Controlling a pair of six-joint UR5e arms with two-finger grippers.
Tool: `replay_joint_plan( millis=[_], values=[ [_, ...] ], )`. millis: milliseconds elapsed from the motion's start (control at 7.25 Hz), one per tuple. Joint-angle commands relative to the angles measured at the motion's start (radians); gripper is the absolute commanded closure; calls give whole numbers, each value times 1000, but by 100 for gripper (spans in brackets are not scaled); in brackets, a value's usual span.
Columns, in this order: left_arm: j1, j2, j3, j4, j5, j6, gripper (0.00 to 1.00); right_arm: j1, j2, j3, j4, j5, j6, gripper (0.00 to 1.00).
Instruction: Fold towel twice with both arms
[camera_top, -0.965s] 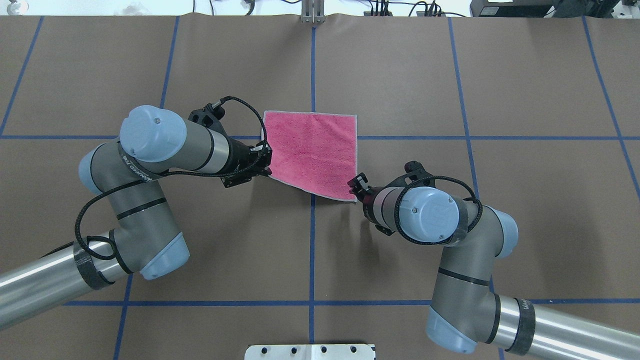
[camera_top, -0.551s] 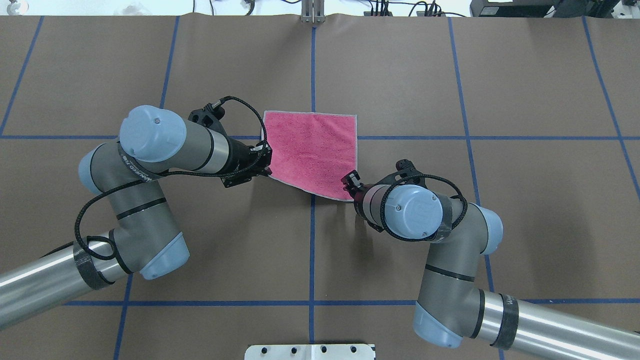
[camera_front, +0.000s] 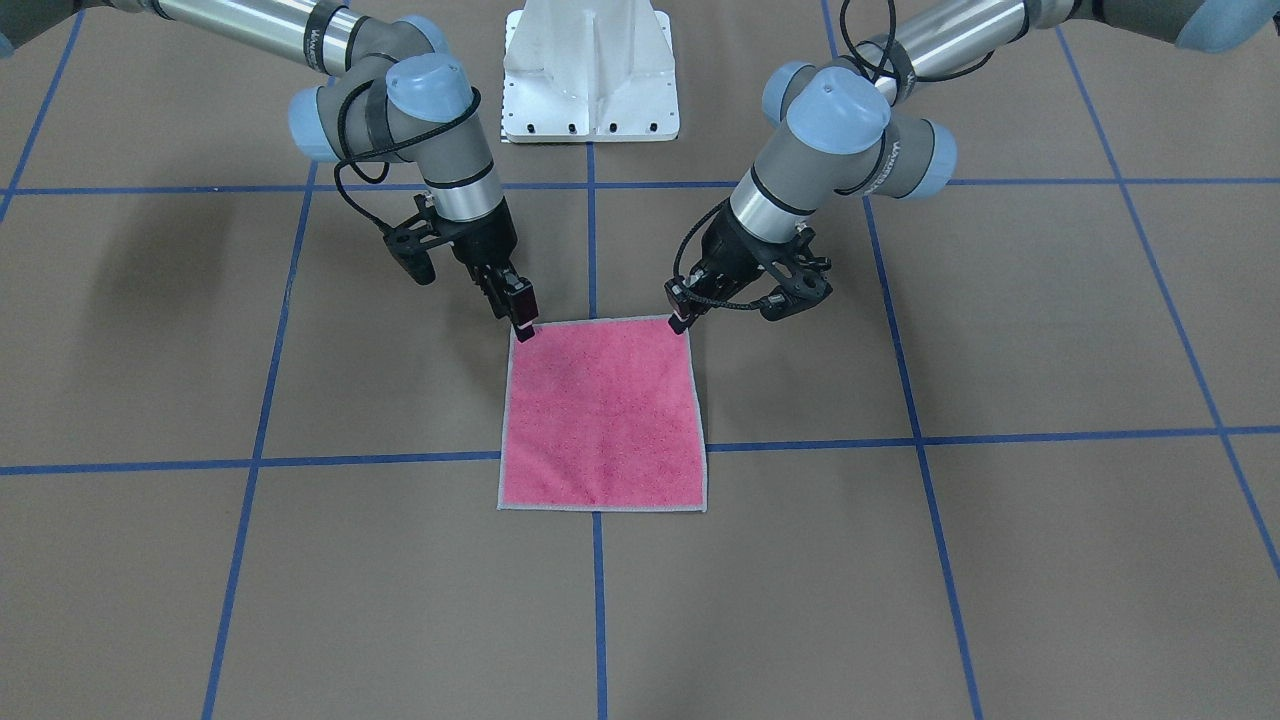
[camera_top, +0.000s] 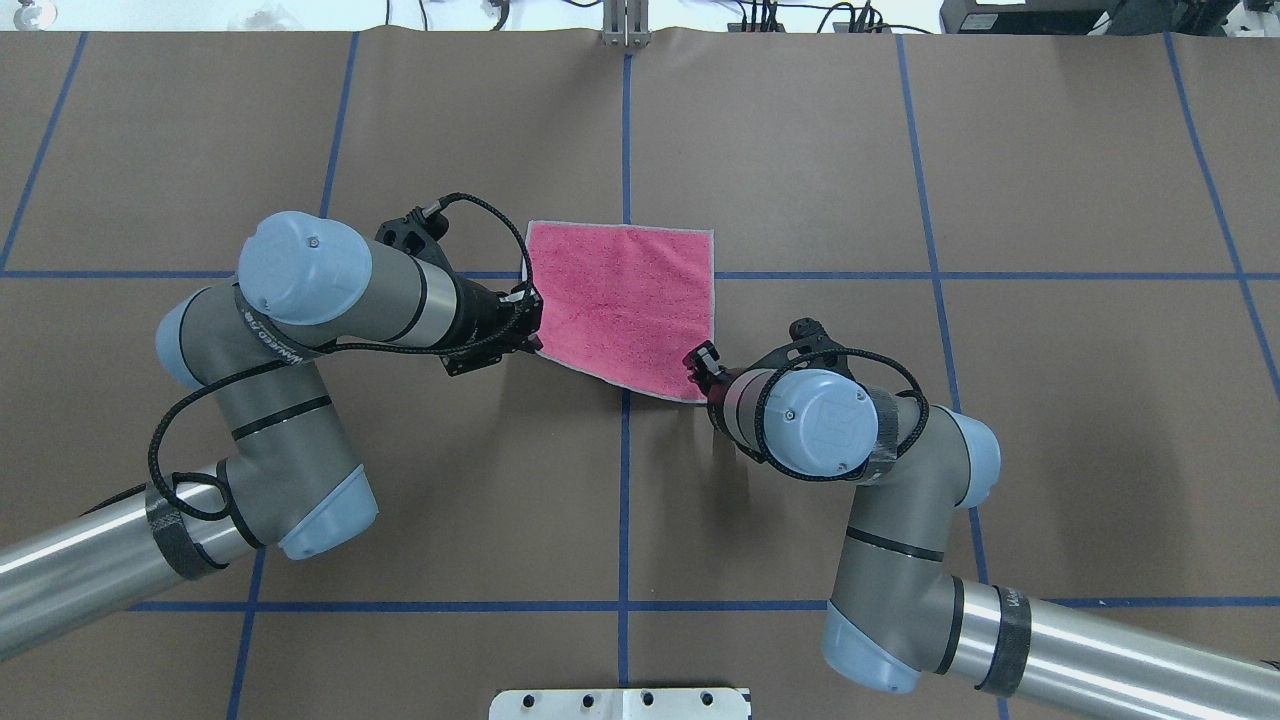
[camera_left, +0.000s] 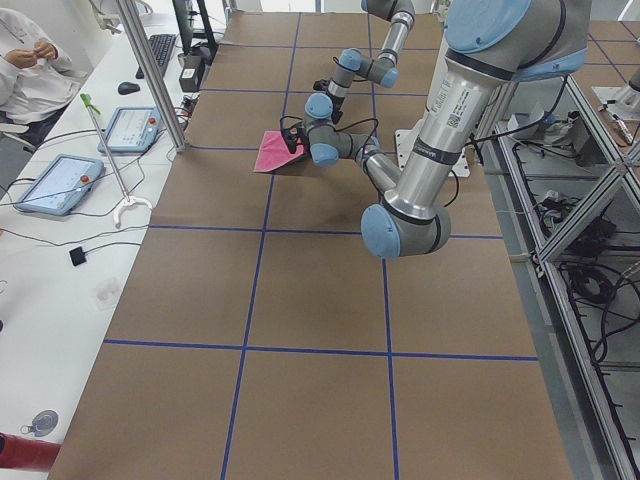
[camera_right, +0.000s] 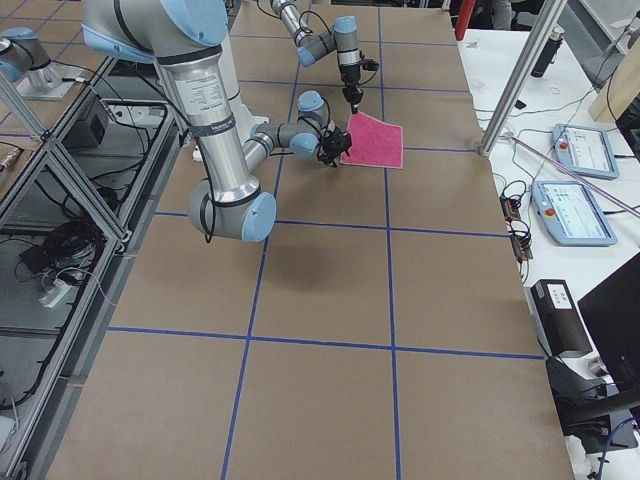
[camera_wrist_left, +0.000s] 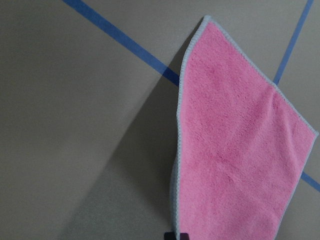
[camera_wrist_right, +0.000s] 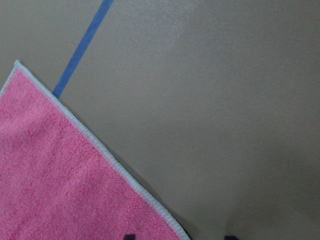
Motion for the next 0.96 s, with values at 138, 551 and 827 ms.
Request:
replay_joint_plan(
  millis=[138,551,827],
  values=[
    [0,2,-1,-1,0,0,100,0,5,-6,-2,0,1,48],
    [0,4,-1,-1,0,0,100,0,28,-4,-43,0,7,70],
    [0,4,-1,-1,0,0,100,0,25,3,-45,1,0,100]
  ],
)
